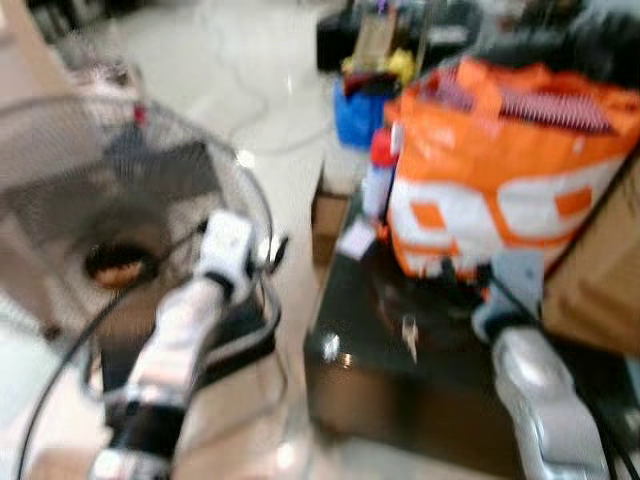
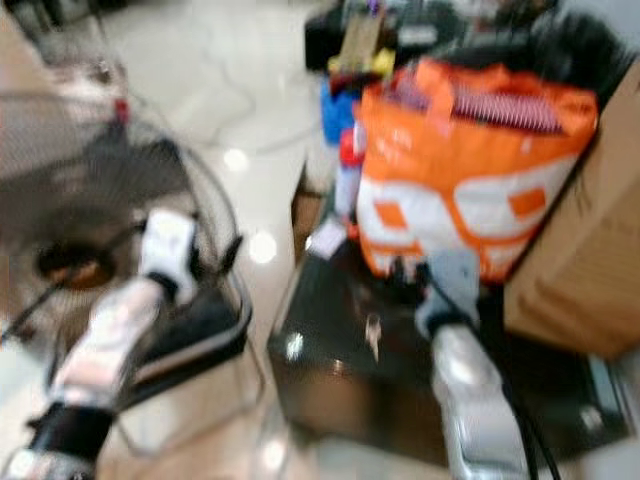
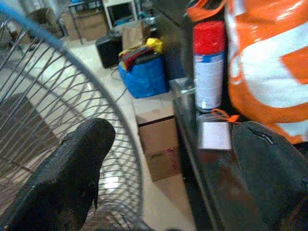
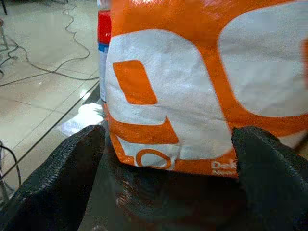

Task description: Hang keys on a hook

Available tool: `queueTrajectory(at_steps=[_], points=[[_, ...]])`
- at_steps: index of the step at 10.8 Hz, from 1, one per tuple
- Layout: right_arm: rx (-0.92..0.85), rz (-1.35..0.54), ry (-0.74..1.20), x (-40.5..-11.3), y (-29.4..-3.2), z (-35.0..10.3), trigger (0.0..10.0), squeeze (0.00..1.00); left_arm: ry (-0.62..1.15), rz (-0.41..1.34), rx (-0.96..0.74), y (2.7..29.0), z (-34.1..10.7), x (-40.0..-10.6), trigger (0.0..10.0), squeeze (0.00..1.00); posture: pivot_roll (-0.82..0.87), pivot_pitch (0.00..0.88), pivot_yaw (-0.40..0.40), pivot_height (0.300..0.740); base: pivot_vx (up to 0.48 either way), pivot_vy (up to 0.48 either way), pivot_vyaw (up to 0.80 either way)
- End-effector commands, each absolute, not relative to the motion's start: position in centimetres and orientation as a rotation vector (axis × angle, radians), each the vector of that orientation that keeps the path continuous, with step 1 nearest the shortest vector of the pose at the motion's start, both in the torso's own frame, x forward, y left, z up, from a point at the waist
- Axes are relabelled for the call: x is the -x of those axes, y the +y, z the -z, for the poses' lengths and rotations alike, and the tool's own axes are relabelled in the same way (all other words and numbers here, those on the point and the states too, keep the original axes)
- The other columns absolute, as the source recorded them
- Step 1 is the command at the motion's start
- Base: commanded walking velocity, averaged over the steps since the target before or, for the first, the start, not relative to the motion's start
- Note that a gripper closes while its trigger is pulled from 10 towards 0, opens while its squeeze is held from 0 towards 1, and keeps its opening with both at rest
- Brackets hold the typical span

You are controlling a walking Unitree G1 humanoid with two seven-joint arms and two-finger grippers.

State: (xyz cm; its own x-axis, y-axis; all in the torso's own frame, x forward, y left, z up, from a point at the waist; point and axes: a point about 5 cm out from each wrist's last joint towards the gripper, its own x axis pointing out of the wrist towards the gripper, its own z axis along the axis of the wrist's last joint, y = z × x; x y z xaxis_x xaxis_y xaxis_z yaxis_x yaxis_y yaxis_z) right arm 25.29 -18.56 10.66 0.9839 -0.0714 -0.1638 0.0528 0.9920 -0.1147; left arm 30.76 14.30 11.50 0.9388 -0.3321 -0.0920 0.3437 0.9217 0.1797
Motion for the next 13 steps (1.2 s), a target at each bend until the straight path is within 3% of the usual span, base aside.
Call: queueTrajectory(at_steps=[1, 3, 8, 9, 10, 13], points=[[0.117, 0.066, 0.151, -25.41, -18.66, -11.03, 10.0, 1.0, 0.044, 0.341, -0.209, 14.48, -11.86, -30.95, 10.0, 0.0, -0.1, 0.0, 0.02, 0.74, 0.0, -0.48, 0.0], [0.119, 0.064, 0.151, -25.56, -18.6, -11.04, 10.0, 1.0, 0.039, 0.341, -0.21, 14.46, -11.95, -31.0, 10.0, 0.0, -0.1, 0.0, 0.022, 0.74, 0.0, -0.48, 0.0], [0.105, 0.071, 0.159, -25.55, -18.5, -10.86, 10.0, 1.0, 0.027, 0.351, -0.168, 14.51, -12.26, -31.2, 10.0, 0.0, -0.1, 0.0, 0.022, 0.74, 0.062, 0.0, 0.0], [0.104, 0.077, 0.163, -25.54, -18.49, -10.79, 10.0, 0.19, 0.027, 0.355, -0.166, 14.51, -12.27, -31.21, 10.0, 0.0, -0.1, 0.0, 0.027, 0.74, 0.349, 0.0, 0.0], [0.111, 0.089, 0.171, -25.53, -18.54, -10.68, 10.0, 0.0, 0.027, 0.359, -0.164, 14.51, -12.27, -31.23, 10.0, 0.0, -0.1, 0.0, 0.027, 0.74, 0.356, 0.0, 0.0], [0.09, 0.083, 0.179, -25.41, -18.44, -10.58, 10.0, 0.0, 0.029, 0.371, -0.159, 14.39, -12.24, -31.12, 10.0, 0.0, -0.1, 0.0, 0.03, 0.74, 0.363, 0.0, 0.0]])
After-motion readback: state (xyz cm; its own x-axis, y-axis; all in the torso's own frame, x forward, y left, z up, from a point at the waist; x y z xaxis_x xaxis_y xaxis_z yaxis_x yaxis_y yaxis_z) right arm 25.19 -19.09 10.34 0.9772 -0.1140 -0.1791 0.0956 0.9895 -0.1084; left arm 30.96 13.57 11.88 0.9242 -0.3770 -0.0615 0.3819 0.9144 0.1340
